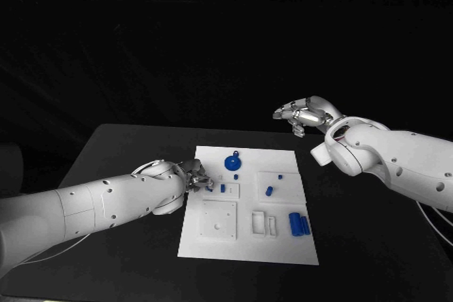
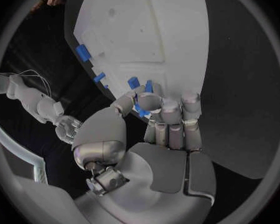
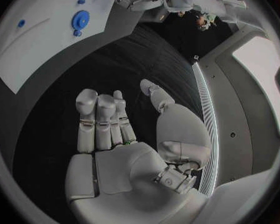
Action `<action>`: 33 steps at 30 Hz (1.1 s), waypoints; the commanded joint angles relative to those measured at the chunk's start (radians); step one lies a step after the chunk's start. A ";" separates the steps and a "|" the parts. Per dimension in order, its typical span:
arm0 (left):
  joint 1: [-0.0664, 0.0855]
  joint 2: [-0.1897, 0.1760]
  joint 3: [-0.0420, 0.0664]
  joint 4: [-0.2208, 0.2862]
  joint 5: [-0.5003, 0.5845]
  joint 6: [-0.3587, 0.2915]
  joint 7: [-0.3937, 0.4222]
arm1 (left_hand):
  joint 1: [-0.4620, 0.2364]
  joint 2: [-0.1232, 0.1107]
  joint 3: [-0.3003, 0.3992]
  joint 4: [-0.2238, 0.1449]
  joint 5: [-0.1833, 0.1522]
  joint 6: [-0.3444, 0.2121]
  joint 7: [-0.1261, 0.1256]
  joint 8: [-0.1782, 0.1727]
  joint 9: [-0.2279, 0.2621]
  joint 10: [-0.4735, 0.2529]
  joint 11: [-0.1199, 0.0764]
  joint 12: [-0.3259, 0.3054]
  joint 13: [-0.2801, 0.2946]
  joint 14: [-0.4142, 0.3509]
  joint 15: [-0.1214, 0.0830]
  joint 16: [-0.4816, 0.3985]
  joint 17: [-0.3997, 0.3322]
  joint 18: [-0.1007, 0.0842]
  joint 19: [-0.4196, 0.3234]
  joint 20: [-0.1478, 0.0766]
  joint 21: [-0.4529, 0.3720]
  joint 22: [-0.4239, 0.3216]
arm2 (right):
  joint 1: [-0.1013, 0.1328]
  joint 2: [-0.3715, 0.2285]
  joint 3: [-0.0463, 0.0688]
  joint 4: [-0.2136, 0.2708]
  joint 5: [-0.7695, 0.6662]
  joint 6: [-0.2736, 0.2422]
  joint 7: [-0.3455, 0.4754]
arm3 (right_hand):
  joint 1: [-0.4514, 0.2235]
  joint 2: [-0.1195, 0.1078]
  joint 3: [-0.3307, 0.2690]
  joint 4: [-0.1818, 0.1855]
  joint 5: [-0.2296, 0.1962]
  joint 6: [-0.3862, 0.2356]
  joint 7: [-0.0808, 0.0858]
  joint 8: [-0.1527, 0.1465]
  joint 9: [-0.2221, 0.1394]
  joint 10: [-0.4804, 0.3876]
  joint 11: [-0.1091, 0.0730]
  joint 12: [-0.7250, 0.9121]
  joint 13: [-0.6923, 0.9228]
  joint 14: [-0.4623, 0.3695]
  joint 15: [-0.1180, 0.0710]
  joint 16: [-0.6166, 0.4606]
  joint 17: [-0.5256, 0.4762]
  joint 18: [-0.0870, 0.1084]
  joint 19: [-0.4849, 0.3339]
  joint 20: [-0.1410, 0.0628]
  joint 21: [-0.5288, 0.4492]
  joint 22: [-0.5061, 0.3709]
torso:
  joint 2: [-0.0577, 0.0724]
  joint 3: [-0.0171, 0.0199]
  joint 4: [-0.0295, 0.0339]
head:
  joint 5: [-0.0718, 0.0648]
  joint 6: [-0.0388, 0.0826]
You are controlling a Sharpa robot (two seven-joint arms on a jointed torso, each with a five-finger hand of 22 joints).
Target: Assemble the parts on the task board
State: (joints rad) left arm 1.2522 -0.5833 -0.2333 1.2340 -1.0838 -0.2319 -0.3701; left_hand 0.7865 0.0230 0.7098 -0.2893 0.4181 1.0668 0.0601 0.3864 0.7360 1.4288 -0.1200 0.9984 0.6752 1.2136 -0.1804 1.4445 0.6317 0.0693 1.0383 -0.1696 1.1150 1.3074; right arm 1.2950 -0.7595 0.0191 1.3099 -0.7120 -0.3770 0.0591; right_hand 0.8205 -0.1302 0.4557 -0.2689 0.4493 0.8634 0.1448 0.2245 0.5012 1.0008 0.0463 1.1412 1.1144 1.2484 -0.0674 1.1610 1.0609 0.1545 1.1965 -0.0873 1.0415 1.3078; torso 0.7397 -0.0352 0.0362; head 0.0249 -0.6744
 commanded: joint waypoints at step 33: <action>-0.009 0.006 -0.007 -0.006 0.001 0.020 -0.006 | -0.003 0.007 0.004 0.020 -0.061 0.167 -0.082 0.014 -0.016 -0.015 -0.013 0.020 -0.011 0.043 -0.052 0.012 -0.009 0.018 -0.009 -0.104 0.009 0.015 | -0.008 0.006 0.000 -0.004 -0.006 0.011 0.008 | 0.010 0.000 0.002 -0.003 0.003 0.000 0.007 0.005 -0.002 0.000 -0.008 0.009 -0.004 -0.001 -0.004 -0.002 -0.001 0.107 0.003 -0.004 -0.005 0.011 | 0.000 0.0012 -0.0012 | 0.001 -0.005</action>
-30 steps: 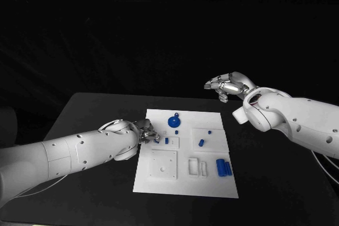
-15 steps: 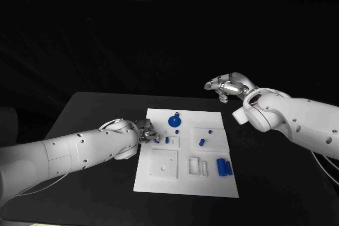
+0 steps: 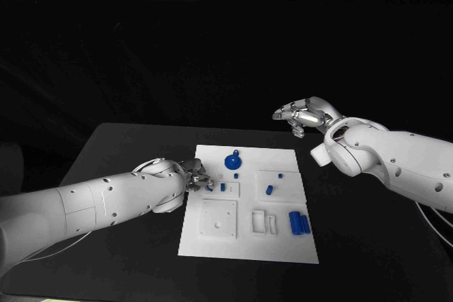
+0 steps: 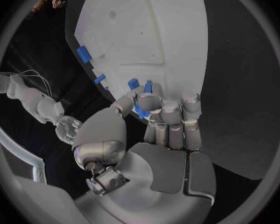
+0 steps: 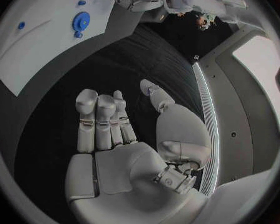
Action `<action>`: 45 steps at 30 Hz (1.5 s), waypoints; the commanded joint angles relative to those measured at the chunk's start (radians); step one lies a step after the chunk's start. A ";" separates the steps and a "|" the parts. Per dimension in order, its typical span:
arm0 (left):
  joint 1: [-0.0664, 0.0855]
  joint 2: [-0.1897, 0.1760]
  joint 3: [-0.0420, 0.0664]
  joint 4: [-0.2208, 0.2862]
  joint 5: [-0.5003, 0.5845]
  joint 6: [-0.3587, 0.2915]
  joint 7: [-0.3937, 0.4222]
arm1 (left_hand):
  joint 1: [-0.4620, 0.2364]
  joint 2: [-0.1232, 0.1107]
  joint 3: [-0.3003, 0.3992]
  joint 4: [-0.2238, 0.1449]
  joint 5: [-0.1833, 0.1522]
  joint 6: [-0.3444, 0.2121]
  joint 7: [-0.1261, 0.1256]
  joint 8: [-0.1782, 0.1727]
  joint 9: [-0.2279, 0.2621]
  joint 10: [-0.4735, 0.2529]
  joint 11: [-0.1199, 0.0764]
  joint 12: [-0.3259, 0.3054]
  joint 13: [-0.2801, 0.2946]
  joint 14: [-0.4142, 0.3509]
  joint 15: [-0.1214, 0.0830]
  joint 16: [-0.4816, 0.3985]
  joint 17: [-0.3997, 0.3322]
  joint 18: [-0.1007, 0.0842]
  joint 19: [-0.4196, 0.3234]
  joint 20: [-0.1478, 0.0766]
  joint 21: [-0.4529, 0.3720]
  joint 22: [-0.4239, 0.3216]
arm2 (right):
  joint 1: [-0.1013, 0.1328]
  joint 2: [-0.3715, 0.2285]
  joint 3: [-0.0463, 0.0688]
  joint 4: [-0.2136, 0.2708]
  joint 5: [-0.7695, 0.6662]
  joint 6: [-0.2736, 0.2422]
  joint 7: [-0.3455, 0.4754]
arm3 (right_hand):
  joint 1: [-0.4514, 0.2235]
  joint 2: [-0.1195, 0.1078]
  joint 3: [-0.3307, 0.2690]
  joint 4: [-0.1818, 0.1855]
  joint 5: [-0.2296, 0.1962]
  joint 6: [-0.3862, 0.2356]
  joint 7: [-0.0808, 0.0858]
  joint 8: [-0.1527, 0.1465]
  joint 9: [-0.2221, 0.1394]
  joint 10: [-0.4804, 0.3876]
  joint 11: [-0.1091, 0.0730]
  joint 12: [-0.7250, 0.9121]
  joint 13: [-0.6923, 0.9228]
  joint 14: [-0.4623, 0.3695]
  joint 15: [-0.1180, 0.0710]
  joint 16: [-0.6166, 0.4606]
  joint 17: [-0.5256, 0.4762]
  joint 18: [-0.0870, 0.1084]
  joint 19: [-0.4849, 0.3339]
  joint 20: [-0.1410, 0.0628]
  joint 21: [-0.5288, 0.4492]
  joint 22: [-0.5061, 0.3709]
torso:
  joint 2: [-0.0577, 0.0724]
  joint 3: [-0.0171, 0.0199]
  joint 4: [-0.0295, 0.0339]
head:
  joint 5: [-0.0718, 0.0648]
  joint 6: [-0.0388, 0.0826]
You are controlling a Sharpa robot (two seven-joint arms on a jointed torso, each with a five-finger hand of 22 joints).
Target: Assemble the parts on the task board
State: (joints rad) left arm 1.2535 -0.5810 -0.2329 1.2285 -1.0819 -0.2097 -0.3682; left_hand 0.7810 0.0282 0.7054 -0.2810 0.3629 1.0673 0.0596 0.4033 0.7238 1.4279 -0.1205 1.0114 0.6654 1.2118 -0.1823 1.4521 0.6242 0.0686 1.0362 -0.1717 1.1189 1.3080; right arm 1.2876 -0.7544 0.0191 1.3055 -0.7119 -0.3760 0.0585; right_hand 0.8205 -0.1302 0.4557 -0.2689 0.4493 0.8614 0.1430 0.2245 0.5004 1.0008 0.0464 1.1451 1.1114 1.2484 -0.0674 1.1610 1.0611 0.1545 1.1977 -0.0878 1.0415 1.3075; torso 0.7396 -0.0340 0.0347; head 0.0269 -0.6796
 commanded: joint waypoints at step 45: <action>-0.048 -0.010 -0.007 0.028 -0.014 -0.192 0.024 | 0.008 0.008 0.012 0.017 -0.008 0.165 -0.083 0.002 -0.014 -0.017 -0.014 0.012 -0.012 0.046 -0.051 0.005 -0.009 0.020 -0.007 -0.102 0.007 0.013 | -0.001 -0.009 0.000 0.003 -0.002 0.011 0.006 | 0.007 0.002 0.001 0.000 0.005 0.004 0.008 0.007 -0.002 0.000 -0.009 0.007 -0.004 0.000 -0.005 -0.002 -0.002 0.107 0.003 -0.003 -0.005 0.012 | 0.000 -0.0006 0.0005 | -0.002 -0.002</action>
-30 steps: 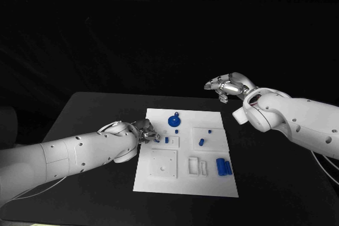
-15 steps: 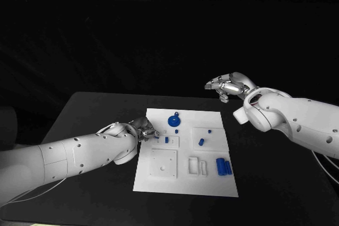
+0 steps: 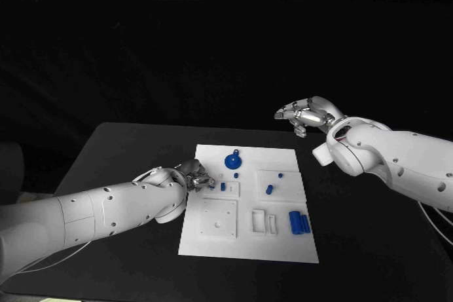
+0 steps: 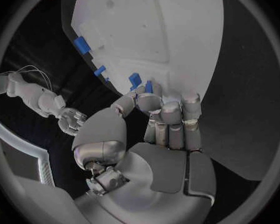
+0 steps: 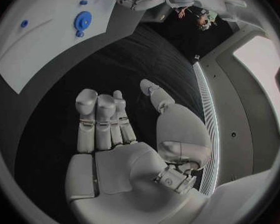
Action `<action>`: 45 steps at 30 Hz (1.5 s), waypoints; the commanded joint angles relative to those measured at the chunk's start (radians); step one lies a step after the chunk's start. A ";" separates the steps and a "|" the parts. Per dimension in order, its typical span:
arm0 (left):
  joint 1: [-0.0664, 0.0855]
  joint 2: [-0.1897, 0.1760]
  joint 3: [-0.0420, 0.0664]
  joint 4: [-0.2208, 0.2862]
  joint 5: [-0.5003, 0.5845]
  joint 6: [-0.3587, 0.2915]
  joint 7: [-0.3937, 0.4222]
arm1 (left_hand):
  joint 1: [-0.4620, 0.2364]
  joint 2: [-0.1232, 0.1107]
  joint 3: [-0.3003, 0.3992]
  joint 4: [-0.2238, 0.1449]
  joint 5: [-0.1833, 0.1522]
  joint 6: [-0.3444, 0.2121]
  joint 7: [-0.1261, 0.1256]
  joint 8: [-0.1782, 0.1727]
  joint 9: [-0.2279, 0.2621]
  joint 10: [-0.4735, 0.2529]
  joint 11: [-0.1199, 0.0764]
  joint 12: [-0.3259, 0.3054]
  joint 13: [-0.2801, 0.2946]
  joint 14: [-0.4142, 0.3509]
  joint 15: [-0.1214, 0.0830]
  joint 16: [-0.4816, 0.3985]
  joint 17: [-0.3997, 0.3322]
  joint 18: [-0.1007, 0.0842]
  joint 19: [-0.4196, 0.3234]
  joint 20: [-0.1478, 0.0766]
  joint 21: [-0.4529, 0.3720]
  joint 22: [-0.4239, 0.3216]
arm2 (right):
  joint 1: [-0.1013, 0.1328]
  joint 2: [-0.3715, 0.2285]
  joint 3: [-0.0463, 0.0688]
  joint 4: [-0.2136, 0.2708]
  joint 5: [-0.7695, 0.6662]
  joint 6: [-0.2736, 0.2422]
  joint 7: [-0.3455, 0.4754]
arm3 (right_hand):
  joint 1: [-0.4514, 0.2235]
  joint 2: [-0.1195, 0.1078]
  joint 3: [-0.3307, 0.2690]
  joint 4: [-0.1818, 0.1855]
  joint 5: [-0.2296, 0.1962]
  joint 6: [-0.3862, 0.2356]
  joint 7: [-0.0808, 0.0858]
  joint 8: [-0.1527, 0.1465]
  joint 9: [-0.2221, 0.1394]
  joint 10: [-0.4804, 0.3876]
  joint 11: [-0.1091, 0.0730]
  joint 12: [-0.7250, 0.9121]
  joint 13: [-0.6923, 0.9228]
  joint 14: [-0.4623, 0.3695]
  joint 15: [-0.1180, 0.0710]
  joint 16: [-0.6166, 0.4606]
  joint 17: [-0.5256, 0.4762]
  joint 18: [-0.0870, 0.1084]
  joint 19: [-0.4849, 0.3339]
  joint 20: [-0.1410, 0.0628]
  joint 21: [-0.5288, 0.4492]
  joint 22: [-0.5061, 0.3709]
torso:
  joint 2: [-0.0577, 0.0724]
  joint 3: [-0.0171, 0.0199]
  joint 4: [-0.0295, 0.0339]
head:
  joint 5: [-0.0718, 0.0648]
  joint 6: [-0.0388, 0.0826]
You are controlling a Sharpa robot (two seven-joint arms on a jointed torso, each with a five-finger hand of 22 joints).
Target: Assemble the parts on the task board
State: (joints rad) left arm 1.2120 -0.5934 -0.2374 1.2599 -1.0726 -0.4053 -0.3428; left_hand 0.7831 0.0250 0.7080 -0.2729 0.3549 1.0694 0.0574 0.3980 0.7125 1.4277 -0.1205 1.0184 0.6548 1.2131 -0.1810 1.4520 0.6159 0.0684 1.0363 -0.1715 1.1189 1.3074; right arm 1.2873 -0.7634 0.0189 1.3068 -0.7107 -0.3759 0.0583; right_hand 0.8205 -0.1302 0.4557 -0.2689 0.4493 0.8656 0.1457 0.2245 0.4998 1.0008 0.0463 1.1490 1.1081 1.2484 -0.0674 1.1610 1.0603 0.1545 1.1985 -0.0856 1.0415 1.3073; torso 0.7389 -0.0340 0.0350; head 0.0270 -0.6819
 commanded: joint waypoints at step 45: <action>-0.008 -0.016 -0.002 0.006 -0.052 0.104 -0.020 | 0.021 0.001 0.014 -0.001 0.020 0.168 -0.083 0.014 -0.005 -0.014 -0.016 0.015 -0.002 0.047 -0.053 0.012 -0.002 0.021 -0.008 -0.101 0.009 0.015 | -0.003 0.003 0.000 -0.007 -0.004 0.015 0.007 | 0.009 0.002 0.003 0.000 0.017 0.000 0.005 0.007 -0.003 0.000 -0.009 0.005 -0.004 0.000 -0.005 -0.001 -0.002 0.107 0.004 -0.006 -0.005 0.013 | 0.000 -0.0001 0.0001 | -0.002 -0.005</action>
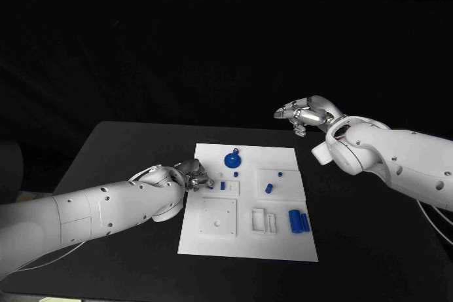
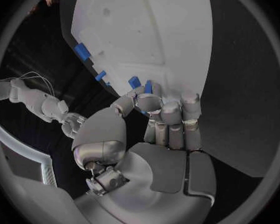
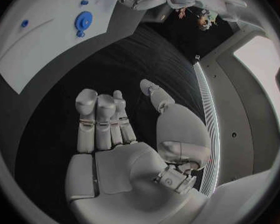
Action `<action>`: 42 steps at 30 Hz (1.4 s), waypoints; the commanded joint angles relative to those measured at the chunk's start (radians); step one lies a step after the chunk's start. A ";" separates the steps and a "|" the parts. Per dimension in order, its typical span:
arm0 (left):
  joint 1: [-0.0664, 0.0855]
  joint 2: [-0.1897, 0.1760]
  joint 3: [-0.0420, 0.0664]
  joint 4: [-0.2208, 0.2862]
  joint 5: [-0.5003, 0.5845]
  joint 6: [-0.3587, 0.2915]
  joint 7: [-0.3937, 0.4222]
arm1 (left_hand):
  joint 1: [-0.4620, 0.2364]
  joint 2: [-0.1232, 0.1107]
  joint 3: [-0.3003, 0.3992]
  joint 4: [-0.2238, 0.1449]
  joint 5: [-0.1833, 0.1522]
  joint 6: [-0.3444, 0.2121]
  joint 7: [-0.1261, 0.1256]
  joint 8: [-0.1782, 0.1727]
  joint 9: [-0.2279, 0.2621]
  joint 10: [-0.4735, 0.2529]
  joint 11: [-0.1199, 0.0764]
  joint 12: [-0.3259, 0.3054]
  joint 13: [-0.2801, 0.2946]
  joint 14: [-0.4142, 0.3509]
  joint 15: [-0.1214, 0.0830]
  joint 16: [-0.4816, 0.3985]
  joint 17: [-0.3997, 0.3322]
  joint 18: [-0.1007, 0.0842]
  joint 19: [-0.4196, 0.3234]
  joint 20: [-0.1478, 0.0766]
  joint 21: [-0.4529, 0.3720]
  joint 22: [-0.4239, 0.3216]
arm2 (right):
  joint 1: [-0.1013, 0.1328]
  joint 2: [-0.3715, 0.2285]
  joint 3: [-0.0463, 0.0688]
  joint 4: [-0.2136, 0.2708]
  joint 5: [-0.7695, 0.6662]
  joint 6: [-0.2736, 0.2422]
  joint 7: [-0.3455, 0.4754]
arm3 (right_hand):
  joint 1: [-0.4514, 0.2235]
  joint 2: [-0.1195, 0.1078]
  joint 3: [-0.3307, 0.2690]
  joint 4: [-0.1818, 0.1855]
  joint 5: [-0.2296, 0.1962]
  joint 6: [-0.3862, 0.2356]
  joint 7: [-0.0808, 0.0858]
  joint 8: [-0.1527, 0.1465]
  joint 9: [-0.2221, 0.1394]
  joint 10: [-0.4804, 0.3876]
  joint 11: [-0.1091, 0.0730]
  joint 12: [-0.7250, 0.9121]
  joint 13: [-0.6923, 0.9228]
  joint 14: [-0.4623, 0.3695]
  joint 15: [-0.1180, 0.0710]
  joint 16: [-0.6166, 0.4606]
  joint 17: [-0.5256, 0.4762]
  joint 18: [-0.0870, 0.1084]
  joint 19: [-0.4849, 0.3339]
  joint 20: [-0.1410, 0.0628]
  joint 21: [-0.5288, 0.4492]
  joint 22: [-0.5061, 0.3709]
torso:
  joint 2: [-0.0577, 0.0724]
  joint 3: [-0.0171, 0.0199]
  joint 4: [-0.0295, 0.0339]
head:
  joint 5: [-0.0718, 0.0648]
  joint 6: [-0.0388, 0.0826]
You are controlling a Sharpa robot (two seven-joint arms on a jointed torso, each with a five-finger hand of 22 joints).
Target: Assemble the parts on the task board
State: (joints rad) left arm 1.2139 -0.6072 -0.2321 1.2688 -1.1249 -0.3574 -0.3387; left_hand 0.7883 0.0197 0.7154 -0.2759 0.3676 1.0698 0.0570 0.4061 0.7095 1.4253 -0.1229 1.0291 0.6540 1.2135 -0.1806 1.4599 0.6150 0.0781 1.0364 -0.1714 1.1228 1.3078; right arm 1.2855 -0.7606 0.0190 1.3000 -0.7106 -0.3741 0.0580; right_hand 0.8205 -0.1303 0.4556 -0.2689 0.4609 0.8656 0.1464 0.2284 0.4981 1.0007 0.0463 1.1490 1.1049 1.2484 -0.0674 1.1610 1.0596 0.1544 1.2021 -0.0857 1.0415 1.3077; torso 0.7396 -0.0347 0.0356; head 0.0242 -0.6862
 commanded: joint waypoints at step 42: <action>-0.010 -0.002 -0.008 -0.013 0.008 0.097 -0.053 | 0.022 0.003 0.007 0.000 0.014 0.167 -0.083 0.008 -0.004 -0.013 -0.014 0.009 -0.002 0.046 -0.052 0.006 -0.002 0.012 -0.008 -0.101 0.006 0.014 | -0.005 0.004 0.000 -0.004 -0.004 0.017 0.008 | 0.010 0.002 0.003 0.000 0.006 0.000 0.004 0.004 -0.002 0.001 -0.009 0.007 -0.003 0.001 -0.005 0.000 -0.001 0.107 0.001 -0.006 -0.005 0.013 | 0.000 0.0002 -0.0002 | 0.005 0.004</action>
State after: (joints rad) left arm 1.2178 -0.6067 -0.2286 1.2623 -1.1240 -0.3234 -0.3429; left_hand 0.7937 0.0143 0.7167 -0.2771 0.3746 1.0699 0.0569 0.4117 0.7079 1.4253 -0.1229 1.0332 0.6533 1.2150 -0.1850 1.4598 0.6143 0.0772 1.0364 -0.1714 1.1228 1.3073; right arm 1.2814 -0.7572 0.0190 1.2956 -0.7106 -0.3711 0.0583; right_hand 0.8205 -0.1303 0.4557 -0.2689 0.4609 0.8636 0.1444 0.2284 0.4973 1.0008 0.0463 1.1531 1.1030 1.2484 -0.0674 1.1610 1.0598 0.1544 1.2041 -0.0872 1.0415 1.3074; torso 0.7392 -0.0346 0.0356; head 0.0290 -0.6820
